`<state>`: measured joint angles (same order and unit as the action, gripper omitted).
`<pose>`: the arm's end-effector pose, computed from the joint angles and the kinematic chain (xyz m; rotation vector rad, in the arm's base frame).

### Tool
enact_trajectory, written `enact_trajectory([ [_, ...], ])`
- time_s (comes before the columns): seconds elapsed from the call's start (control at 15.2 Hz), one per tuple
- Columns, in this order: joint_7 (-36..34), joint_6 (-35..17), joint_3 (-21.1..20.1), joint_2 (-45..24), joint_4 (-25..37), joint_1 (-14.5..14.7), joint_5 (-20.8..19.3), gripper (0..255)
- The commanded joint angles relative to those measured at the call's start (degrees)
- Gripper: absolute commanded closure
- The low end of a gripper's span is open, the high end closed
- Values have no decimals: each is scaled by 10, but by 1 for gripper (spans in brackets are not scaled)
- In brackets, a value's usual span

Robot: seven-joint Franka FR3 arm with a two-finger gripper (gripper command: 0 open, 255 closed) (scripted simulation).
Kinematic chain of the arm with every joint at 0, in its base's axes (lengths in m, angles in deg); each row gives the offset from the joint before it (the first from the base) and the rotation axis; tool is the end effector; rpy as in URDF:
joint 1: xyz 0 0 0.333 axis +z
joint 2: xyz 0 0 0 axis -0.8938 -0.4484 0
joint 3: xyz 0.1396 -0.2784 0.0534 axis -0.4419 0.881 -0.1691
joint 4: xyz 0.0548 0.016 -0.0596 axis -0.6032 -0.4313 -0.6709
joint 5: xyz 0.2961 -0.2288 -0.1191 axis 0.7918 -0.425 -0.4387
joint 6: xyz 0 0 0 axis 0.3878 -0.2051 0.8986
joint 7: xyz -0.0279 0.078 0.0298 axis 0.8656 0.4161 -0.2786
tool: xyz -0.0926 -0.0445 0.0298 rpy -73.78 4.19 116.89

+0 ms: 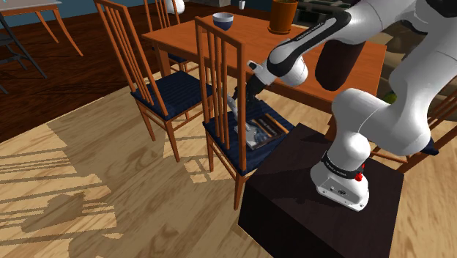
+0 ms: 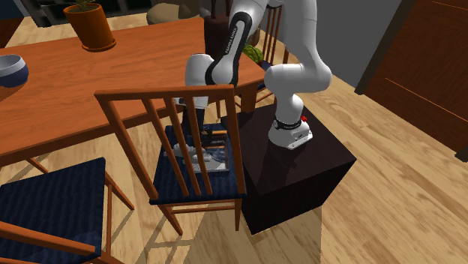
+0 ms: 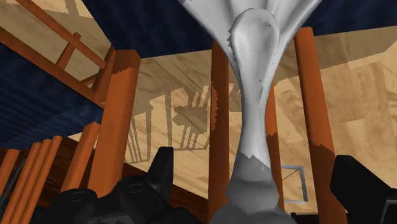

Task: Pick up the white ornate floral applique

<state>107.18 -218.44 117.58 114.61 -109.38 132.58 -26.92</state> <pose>0.4116 -0.0129 0.2969 -2.3246 -1.3460 -0.8831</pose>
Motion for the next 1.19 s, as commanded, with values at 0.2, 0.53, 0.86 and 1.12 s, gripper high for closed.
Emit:
enact_trajectory([
  [0.2, 43, -48, 97, 11, 1, 94, 7, 0],
  [0.53, 57, -69, 139, 18, 2, 131, 7, 255],
  [0.86, 58, -70, 140, 18, 2, 132, 7, 255],
  [1.12, 58, -69, 139, 18, 2, 131, 7, 255],
])
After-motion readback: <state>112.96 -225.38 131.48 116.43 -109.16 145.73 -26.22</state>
